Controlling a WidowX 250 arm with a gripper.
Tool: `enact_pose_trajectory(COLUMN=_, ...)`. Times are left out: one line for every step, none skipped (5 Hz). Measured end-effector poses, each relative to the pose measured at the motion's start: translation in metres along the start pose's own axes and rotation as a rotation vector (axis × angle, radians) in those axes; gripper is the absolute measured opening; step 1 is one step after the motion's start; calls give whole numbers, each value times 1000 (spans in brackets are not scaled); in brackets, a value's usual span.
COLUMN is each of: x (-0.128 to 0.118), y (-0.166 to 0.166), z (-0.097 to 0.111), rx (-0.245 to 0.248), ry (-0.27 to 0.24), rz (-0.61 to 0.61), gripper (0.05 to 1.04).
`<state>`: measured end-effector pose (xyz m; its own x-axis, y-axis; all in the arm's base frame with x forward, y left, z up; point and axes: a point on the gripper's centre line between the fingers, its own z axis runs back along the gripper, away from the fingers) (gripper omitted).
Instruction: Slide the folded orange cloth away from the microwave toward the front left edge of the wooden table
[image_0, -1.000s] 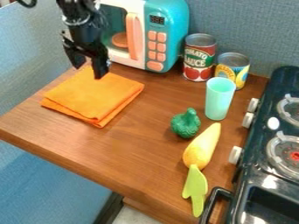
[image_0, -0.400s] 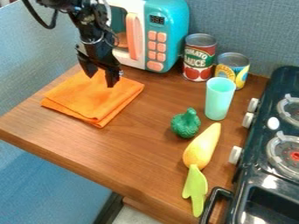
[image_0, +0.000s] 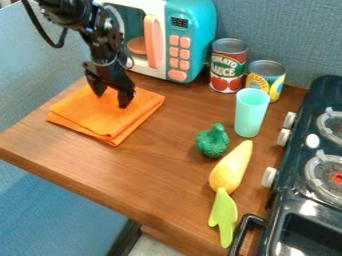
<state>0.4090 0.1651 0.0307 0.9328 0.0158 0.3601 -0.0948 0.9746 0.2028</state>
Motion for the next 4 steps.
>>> enact_pose_trajectory(x=-5, y=1, z=-2, rx=69, ry=18, rz=5, gripper=1001)
enact_pose_trajectory(x=-10, y=5, z=-3, rx=121, ry=32, rz=29, gripper=1001)
enact_pose_trajectory(x=-19, y=10, z=-1, rx=152, ry=83, rz=38, gripper=1001)
enact_pose_trajectory(x=-34, y=10, z=1, rx=157, ry=159, rz=44, gripper=1001)
